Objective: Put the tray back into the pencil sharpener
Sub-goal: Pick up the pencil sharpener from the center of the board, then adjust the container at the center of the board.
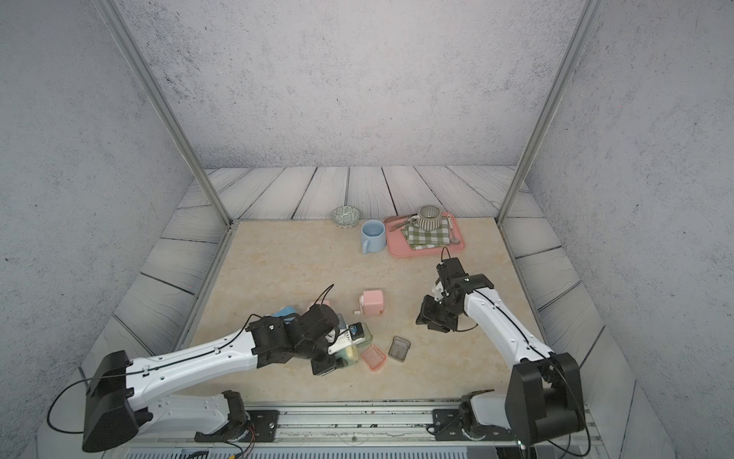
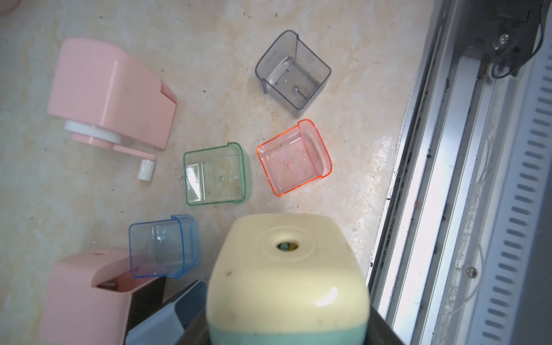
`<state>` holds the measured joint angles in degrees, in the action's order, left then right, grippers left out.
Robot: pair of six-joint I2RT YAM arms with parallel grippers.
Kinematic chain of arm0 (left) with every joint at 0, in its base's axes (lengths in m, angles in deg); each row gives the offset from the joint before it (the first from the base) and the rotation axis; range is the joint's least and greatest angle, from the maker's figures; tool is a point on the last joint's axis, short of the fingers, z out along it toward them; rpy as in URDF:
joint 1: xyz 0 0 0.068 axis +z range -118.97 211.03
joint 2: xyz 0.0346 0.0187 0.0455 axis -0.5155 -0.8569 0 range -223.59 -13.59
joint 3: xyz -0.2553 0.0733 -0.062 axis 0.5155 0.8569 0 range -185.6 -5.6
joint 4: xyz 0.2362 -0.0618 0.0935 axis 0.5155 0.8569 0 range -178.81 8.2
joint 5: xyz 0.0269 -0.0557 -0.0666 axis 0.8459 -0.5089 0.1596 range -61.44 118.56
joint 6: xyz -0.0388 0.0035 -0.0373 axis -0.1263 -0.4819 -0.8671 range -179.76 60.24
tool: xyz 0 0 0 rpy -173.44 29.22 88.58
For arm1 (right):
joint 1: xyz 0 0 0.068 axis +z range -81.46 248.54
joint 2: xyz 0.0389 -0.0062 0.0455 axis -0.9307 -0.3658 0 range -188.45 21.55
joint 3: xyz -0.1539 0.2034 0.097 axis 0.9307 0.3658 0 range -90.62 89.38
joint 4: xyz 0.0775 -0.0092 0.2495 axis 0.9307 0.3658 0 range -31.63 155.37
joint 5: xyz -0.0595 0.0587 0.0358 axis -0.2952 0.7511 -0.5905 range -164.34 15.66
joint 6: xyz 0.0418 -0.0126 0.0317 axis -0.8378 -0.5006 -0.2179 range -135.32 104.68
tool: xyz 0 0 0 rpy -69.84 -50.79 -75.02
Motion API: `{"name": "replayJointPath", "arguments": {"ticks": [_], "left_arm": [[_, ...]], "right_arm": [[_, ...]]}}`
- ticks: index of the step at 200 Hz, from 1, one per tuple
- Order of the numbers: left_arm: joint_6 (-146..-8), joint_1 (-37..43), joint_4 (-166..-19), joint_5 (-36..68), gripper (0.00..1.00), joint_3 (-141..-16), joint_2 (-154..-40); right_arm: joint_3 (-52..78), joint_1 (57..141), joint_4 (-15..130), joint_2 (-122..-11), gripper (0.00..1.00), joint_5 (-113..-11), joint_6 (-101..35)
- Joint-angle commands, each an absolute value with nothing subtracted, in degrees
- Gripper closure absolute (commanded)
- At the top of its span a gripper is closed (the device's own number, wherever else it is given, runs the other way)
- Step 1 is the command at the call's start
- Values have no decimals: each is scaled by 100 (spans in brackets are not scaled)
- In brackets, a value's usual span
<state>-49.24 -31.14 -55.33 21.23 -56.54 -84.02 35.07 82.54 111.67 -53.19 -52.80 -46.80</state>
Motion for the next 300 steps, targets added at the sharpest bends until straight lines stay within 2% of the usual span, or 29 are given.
{"name": "replayJointPath", "arguments": {"ticks": [1, 47, 105, 163, 201, 247, 282, 300], "left_arm": [[-4701, -3146, -5678, 1851, 64, -5670, -8420], [-4794, -3145, -5658, 1871, 67, -5631, -8342], [-4619, -3146, -7012, 1466, 68, -4525, -7287], [-4456, -3145, -7169, 1490, 68, -4137, -6836], [-4644, -3099, -6806, 2466, 70, -4225, -6766], [-4863, -2828, -6442, 3173, 72, -4307, -6579], [-5043, -2151, -6311, 2791, 72, -4306, -6131], [-4992, -2061, -6416, 2664, 72, -4269, -5920]], "right_arm": [[3564, 8402, 11184, -5238, 59, -5253, -4388], [3178, 8805, 11429, -5614, 55, -5567, -3045], [3023, 9351, 11080, -5798, 52, -5678, -2689], [3269, 9555, 10766, -5736, 53, -5770, -3521], [3260, 9887, 10783, -5753, 54, -5775, -4076], [3299, 10238, 10554, -5538, 55, -6102, -5564], [3231, 10558, 10629, -5517, 56, -6618, -6568], [3370, 10703, 10532, -5364, 56, -6786, -7307]]}}
